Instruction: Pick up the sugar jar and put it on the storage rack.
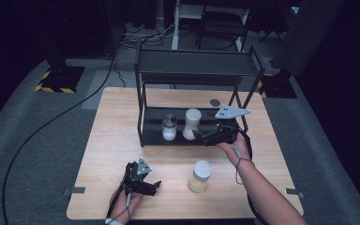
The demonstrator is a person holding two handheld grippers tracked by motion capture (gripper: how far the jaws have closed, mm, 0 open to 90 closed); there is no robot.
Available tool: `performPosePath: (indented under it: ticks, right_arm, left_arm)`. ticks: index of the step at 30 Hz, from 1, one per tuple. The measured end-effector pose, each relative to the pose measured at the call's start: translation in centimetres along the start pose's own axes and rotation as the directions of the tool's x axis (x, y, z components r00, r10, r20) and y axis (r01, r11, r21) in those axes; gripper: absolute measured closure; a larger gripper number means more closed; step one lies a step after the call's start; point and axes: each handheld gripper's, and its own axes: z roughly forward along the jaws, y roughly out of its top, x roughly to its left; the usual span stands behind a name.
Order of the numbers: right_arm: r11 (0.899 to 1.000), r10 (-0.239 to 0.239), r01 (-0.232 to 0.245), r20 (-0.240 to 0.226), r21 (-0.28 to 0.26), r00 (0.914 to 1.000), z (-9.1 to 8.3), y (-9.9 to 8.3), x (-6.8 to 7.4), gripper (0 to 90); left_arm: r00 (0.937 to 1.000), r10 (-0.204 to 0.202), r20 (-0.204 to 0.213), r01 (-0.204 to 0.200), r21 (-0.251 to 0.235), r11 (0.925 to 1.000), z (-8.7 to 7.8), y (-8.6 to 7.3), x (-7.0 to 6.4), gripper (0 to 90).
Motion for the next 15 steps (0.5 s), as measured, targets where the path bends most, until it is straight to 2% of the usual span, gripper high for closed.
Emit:
performPosePath:
  ticks: [5,15]
  right_arm:
    - [1.000,-0.007,0.007,-0.020,-0.017,0.9998,-1.1,-0.2,0.7,0.8]
    - [1.000,-0.023,0.022,-0.038,-0.020,0.9990,-2.7,-1.0,2.5,0.8]
  left_arm:
    - [1.0000,0.001,0.002,-0.001,0.000,1.0000,0.0,0.0,0.0,6.0]
    - [1.0000,0.001,0.002,-0.001,0.000,1.0000,0.0,0.0,0.0,6.0]
